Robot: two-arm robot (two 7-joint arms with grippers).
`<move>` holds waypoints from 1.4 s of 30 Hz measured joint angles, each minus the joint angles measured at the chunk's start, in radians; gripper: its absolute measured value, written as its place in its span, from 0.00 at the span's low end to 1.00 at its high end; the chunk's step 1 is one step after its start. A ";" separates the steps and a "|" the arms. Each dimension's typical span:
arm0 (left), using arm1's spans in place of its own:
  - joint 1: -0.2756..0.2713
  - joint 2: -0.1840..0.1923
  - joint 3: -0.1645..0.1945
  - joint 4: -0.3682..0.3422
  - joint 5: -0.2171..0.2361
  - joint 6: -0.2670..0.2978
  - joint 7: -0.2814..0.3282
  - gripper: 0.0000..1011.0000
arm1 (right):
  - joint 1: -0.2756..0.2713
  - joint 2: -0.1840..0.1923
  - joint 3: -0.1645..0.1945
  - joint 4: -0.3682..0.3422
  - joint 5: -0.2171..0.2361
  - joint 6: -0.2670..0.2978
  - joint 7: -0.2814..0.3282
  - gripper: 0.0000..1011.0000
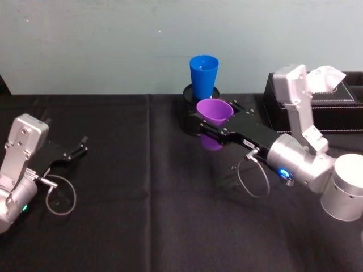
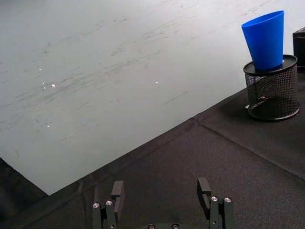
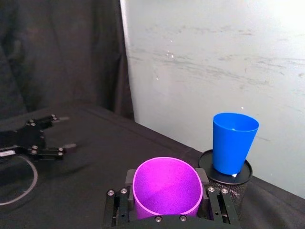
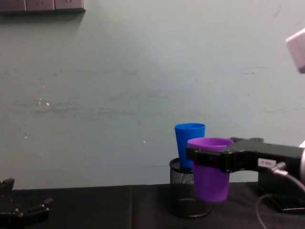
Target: Pick up one cup with a gripper and tap it against the other cup.
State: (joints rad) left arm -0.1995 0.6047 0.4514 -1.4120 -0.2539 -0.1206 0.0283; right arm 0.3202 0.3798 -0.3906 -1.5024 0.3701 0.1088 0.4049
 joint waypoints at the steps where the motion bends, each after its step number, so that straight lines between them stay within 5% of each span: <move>1: 0.000 0.000 0.000 0.000 0.000 0.000 0.000 0.99 | 0.009 -0.006 -0.005 0.017 -0.007 -0.007 -0.002 0.74; 13: 0.000 0.000 0.000 0.000 0.000 0.000 0.000 0.99 | 0.137 -0.108 -0.014 0.263 -0.057 -0.132 -0.006 0.74; 22: 0.000 0.000 0.000 0.000 0.000 0.000 0.000 0.99 | 0.227 -0.169 -0.006 0.405 -0.056 -0.164 0.021 0.74; 42: 0.000 0.000 0.000 0.000 0.000 0.000 0.000 0.99 | 0.334 -0.225 0.008 0.572 -0.077 -0.191 0.030 0.74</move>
State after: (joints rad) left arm -0.1995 0.6047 0.4514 -1.4119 -0.2539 -0.1206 0.0283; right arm 0.6542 0.1546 -0.3822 -0.9309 0.2932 -0.0821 0.4347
